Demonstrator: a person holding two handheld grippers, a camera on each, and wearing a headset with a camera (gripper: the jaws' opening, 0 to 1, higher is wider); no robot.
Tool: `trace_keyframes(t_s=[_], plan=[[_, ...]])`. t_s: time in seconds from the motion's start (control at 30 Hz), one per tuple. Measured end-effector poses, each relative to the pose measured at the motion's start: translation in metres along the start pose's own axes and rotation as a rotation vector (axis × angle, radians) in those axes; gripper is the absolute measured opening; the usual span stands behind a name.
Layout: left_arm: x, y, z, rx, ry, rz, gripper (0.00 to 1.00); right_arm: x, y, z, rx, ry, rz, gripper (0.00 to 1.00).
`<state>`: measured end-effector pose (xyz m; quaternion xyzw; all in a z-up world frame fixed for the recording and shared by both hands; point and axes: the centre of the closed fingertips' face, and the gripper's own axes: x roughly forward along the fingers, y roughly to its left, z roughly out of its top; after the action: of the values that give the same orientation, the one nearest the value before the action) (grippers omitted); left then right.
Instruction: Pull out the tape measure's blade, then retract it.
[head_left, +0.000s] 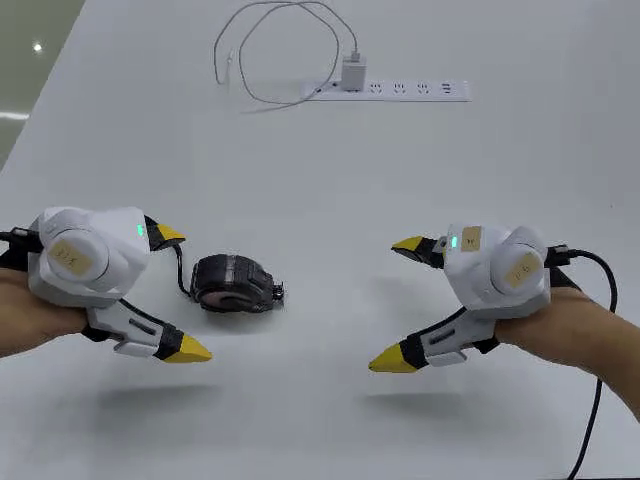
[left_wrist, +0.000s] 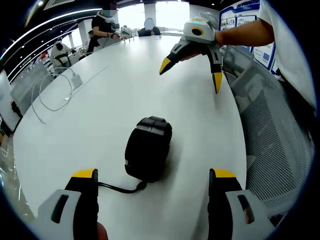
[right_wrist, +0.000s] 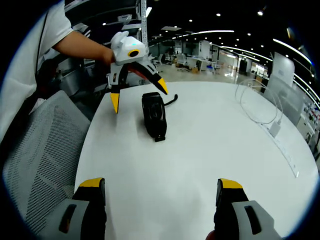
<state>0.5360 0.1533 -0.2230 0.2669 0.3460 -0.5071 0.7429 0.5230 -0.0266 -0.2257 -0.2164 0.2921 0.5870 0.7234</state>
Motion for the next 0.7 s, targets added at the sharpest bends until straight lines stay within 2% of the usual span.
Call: trace_keyframes(t_s=[0.53,0.7], plan=[[0.008,0.012,-0.004,-0.001,0.046,-0.024,0.7,0.011,-0.003,0.009,-0.025,0.003,0.022,0.9],[0.012,0.011,-0.003,-0.002,0.053,-0.05,0.65,0.013,-0.003,0.009,-0.023,0.001,0.027,0.9]])
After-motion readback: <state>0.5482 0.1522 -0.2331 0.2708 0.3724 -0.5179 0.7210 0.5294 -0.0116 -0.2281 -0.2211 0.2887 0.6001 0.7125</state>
